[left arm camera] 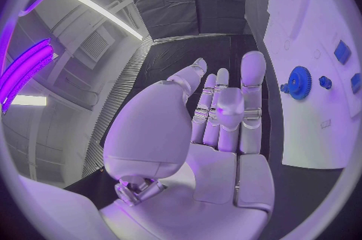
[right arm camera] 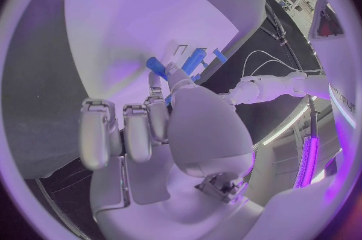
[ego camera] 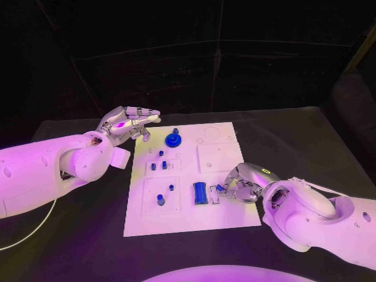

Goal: Assemble the parts on the task board

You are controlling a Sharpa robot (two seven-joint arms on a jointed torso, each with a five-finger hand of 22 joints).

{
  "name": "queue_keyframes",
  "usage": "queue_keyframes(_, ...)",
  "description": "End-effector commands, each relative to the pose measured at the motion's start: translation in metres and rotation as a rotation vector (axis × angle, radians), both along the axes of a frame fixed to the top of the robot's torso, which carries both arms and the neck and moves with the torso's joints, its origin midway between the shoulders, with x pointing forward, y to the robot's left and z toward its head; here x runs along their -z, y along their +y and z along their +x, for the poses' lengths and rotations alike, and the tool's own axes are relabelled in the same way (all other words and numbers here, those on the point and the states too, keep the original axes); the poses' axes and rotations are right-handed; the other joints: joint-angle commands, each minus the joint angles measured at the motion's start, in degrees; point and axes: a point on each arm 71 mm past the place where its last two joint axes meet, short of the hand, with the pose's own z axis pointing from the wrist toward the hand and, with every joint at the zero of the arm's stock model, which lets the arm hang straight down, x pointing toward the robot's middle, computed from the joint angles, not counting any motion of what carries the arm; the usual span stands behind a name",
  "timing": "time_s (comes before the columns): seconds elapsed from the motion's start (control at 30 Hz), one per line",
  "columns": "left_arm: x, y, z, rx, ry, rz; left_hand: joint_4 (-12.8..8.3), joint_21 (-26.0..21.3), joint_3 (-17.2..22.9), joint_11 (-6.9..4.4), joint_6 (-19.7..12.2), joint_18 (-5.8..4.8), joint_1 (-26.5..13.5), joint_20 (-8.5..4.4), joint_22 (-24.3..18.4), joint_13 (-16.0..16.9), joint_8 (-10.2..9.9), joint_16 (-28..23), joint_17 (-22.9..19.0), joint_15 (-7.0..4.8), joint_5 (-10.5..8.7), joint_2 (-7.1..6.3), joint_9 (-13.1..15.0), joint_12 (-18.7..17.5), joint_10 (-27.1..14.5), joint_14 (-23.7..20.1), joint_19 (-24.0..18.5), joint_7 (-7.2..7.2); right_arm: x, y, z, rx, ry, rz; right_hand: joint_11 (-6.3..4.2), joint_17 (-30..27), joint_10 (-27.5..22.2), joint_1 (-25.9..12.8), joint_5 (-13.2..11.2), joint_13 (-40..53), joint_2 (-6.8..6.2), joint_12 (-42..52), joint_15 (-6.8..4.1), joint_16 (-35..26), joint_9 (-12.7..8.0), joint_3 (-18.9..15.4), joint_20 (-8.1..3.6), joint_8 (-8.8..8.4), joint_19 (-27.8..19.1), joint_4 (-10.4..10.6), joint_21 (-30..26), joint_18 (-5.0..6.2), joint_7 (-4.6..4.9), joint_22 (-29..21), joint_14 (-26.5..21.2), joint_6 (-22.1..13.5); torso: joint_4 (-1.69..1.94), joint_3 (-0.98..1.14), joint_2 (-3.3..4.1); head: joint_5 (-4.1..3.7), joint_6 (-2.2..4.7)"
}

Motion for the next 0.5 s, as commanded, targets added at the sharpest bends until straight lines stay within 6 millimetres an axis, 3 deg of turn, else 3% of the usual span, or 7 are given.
queue_keyframes(0.03, -0.001, -0.0021, -0.0004, 0.014, 0.0, -0.01, 0.09, -0.24, -0.31, 0.01, -0.39, 0.37, 0.03, 0.07, -0.08, 0.01, 0.31, 0.17, -0.09, 0.15, 0.07, 0.4, -0.07, 0.39, -0.5, -0.43, 0.03, -0.15, 0.0003, 0.0029, 0.0007, 0.007, 0.012, 0.028, -0.01, 8.6, 0.36, -0.86, 0.31, -2.17, -0.07, 0.16, -0.33, 0.14, -0.11, 0.11, -0.21, 0.09, 2.12, 0.55, 0.23, -0.87, -0.61, 11.06, 4.71, 0.99, -0.02, 0.03, -0.04, 0.0, -0.05)
queue_keyframes(0.5, -0.0009, -0.0023, -0.0004, 0.017, 0.002, -0.01, 0.09, -0.24, -0.31, 0.01, -0.39, 0.37, 0.03, 0.07, -0.08, 0.01, 0.31, 0.17, -0.09, 0.15, 0.07, 0.4, -0.07, 0.39, -0.5, -0.43, 0.03, -0.15, 0.0033, 0.0102, 0.0014, 0.0, 0.04, 0.018, -0.31, 8.46, 0.43, -3.44, 1.38, -2.23, -1.12, 0.01, -0.57, 0.02, 0.25, 0.04, -0.42, 0.26, 2.06, 2.55, 0.15, -0.85, -1.01, 11.02, 4.68, 2.18, -0.04, 0.03, -0.03, 0.15, 0.04)
